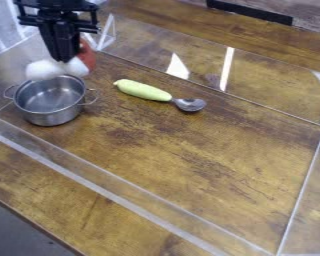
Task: Put the mushroom in the silver pot
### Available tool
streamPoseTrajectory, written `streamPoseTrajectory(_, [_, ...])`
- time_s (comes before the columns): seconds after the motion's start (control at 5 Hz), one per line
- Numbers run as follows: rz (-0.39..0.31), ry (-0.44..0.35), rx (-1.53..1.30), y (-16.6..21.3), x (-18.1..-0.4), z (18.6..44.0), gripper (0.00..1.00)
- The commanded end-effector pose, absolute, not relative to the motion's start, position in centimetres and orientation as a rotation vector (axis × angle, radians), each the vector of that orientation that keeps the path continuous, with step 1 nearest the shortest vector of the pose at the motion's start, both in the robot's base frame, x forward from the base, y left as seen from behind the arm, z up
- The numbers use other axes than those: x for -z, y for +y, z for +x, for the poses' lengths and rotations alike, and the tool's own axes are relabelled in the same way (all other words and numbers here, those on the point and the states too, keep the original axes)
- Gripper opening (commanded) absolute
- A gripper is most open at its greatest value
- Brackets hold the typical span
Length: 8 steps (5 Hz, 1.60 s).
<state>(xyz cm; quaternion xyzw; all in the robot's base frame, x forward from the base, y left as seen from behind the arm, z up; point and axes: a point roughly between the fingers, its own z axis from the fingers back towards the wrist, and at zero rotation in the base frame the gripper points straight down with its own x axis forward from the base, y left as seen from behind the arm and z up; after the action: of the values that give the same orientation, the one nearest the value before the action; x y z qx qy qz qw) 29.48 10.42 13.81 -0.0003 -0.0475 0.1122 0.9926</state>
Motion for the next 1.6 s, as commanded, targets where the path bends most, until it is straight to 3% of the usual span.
streamPoseTrajectory(0.0, [0.024,-0.143,-0.269,12.3,-15.1,28.7,0.00])
streamPoseTrajectory(0.8, [0.006,-0.081,-0.315,14.3,-11.2,28.7,0.00])
streamPoseTrajectory(1.2, [-0.003,-0.060,-0.368,16.4,-11.0,29.9,0.00])
streamPoseTrajectory(1.4, [-0.009,-0.050,-0.339,16.8,-9.0,30.6,0.00])
